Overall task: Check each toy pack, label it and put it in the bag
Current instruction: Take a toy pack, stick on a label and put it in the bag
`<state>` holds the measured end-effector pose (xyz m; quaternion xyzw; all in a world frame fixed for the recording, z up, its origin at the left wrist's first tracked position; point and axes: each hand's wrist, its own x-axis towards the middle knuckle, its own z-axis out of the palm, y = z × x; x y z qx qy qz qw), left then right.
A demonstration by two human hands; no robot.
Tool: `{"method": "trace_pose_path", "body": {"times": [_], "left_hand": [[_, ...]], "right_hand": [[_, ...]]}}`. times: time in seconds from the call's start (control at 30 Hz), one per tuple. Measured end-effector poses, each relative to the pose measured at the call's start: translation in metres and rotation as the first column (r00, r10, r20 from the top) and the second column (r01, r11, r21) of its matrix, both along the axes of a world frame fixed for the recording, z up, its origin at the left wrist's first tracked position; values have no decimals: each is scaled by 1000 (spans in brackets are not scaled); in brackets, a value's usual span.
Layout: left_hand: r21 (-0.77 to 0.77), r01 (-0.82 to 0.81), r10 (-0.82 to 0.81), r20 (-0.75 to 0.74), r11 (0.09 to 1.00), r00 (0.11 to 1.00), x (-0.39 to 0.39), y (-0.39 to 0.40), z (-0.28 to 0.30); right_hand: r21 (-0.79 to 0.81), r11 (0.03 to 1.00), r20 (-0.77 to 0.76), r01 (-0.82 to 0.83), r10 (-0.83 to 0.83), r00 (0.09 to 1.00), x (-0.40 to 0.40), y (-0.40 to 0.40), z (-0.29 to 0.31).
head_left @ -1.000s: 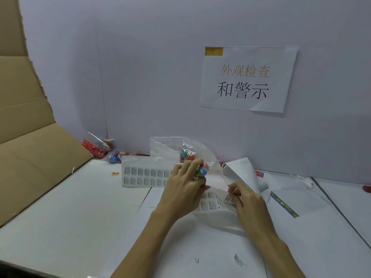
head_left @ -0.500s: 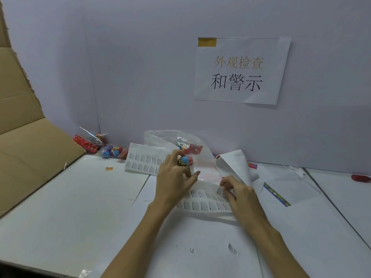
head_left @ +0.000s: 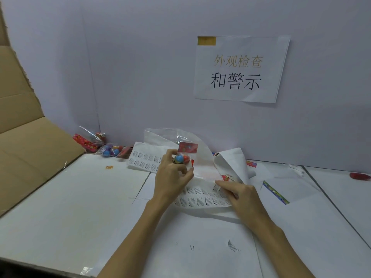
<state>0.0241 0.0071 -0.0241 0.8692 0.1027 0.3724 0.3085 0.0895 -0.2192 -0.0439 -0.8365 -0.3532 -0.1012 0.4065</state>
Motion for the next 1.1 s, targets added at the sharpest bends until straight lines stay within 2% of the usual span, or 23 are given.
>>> {"method": "trace_pose_path", "body": {"times": [0.23, 0.53, 0.7, 0.93, 1.1], "left_hand": [[-23, -5, 4, -7, 1000, 1000, 1, 2, 0], [-22, 13, -13, 6, 1000, 1000, 2, 4, -2], [-35, 13, -13, -6, 999, 1000, 4, 5, -3], [-73, -3, 3, -4, 997, 1000, 6, 10, -6], [-67, 11, -12, -10, 998, 1000, 8, 10, -7]], "right_hand": [[20, 999, -82, -35, 36, 996, 5, -5, -3], [41, 999, 21, -29, 28, 999, 5, 1, -5], [76, 997, -5, -9, 10, 1000, 8, 0, -8], [-46, 994, -32, -96, 94, 995, 9, -5, -7], [-2, 997, 14, -76, 76, 997, 6, -3, -5]]}}
